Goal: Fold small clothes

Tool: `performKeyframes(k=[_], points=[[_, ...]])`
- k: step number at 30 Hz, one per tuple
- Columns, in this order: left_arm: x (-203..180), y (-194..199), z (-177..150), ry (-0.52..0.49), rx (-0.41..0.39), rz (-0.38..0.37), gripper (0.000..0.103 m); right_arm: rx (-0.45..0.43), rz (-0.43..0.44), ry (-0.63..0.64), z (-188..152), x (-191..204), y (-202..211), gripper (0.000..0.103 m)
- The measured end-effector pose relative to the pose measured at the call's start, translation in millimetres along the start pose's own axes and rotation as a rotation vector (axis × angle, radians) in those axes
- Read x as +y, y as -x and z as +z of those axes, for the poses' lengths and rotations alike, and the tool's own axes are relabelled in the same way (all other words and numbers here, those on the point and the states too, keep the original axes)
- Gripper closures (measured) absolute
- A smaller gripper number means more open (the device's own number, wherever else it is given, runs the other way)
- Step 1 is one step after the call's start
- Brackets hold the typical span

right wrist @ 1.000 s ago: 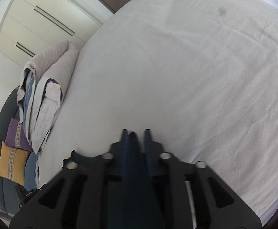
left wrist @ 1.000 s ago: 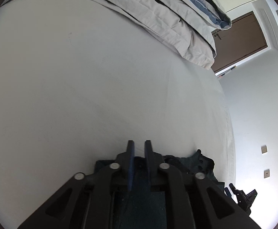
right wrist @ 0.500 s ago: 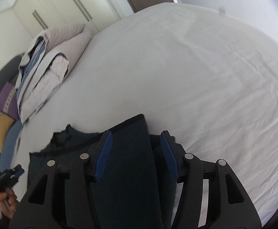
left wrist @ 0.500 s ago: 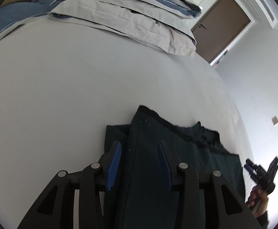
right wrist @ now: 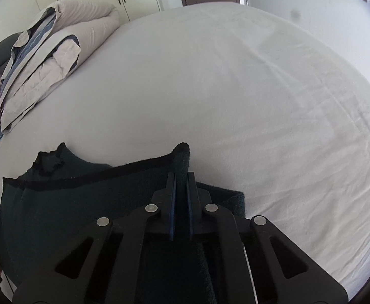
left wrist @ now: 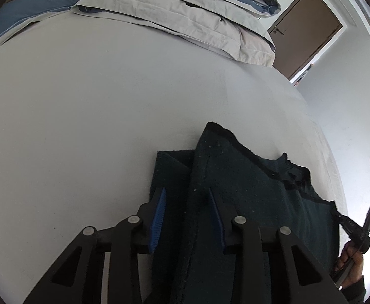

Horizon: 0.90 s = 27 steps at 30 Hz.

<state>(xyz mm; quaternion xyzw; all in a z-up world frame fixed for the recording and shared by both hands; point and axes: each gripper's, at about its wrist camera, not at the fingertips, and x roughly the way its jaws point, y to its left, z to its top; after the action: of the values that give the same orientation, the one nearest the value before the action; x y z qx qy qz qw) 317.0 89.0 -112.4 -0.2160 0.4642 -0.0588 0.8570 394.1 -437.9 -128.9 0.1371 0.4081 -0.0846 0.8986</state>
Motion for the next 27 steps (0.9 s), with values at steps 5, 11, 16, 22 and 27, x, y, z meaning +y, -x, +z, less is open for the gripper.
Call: performKeyframes(k=[5,11,16,22,27], points=[[-7.7,-4.7,-7.6,-0.054,-0.022,0.065,0.069,-0.058,-0.016,0.001,2.8,-3.1,17.2,0.098],[-6.9,-4.8,-13.9,-0.055,-0.059,0.08,0.069,-0.097,-0.012,-0.013,7.4,-11.1,27.7,0.098],[-4.7,-5.0,-17.1,-0.043,-0.082,0.08,0.069,-0.091,-0.034,-0.009,9.0,-15.7,23.5,0.098],[-3.4,-6.5,-22.0,-0.039,-0.119,0.085,0.069,-0.042,-0.057,-0.038,7.4,-24.5,-6.1,0.098],[-3.2,-7.8,-23.1,-0.04,-0.127,0.082,0.069,0.004,-0.016,-0.097,11.1,-40.0,-7.5,0.073]])
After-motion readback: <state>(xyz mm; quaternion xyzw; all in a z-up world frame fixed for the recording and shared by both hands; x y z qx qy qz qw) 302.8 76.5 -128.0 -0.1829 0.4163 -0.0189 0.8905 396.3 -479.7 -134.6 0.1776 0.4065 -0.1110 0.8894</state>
